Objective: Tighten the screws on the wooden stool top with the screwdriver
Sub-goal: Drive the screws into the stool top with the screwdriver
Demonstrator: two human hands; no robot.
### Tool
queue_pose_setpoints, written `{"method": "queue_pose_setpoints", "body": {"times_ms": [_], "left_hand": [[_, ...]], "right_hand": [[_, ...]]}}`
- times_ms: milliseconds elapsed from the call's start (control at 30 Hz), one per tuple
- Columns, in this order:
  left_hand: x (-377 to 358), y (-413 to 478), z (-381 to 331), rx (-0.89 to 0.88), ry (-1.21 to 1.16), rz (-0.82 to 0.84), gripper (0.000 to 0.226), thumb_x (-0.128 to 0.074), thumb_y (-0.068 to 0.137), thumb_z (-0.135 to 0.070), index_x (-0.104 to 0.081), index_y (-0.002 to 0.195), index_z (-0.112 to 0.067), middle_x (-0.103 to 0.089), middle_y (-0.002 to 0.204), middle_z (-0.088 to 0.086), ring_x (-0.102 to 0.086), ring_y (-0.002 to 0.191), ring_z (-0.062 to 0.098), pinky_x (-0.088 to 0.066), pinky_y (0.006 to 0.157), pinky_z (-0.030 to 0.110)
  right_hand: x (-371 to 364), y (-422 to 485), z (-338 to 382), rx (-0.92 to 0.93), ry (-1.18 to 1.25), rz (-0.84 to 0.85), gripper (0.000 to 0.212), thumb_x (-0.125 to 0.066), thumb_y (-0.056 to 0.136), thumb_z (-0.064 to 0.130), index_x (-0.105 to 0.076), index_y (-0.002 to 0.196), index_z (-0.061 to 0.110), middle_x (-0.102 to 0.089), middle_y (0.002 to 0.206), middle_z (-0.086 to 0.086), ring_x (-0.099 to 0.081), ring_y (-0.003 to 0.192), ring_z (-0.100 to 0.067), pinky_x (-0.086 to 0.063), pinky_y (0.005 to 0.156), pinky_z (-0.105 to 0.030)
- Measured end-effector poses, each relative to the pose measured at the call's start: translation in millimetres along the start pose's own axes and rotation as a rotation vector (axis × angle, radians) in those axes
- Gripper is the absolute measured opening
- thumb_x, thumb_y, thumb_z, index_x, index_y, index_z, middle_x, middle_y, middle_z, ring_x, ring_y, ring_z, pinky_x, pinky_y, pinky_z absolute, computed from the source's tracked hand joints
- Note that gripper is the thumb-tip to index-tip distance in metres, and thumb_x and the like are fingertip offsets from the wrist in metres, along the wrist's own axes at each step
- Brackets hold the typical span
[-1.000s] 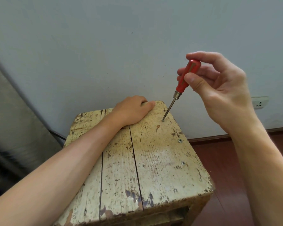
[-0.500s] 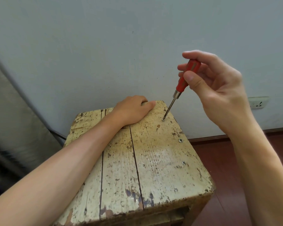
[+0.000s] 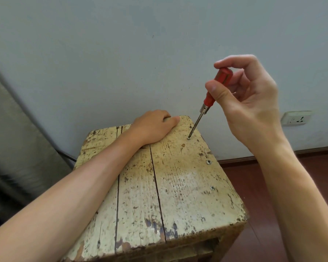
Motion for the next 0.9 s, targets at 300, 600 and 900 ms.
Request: {"method": "queue_pose_setpoints", "body": {"times_ms": [300,600,900], "left_hand": [[-0.3,0.5,0.4,0.000,0.006,-0.001,0.049,-0.037,0.102,-0.065,-0.067,0.111,-0.028,-0.067,0.106,-0.008,-0.062,0.100,0.020,-0.051,0.095,0.045],[0.3,0.1,0.0,-0.001,-0.002,-0.007,0.048,-0.037,0.102,-0.065,-0.067,0.109,-0.028,-0.067,0.103,-0.009,-0.063,0.098,0.019,-0.051,0.094,0.045],[-0.9,1.2,1.5,0.000,-0.004,-0.011,0.047,-0.038,0.101,-0.066,-0.067,0.105,-0.030,-0.067,0.098,-0.011,-0.063,0.094,0.017,-0.052,0.092,0.044]], "right_hand": [[7.4,1.8,-5.3,-0.015,0.041,0.131,0.036,-0.061,0.108,0.004,-0.064,0.139,0.021,-0.071,0.114,-0.015,-0.076,0.101,-0.023,-0.061,0.091,-0.051],[17.1,-0.1,0.3,-0.054,0.088,0.197,0.043,-0.064,0.104,-0.004,-0.064,0.141,0.019,-0.079,0.115,-0.006,-0.079,0.109,-0.018,-0.060,0.101,-0.030],[-5.2,-2.4,10.1,0.005,-0.066,0.098,0.042,-0.073,0.101,0.007,-0.063,0.122,0.041,-0.066,0.086,0.018,-0.076,0.086,-0.013,-0.056,0.080,-0.052]]}}
Point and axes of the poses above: each hand's wrist, its own y-axis towards the middle knuckle, its own x-axis out of the back of the hand, z = x × y, the point moved 4 cm from there along y, towards the middle knuckle
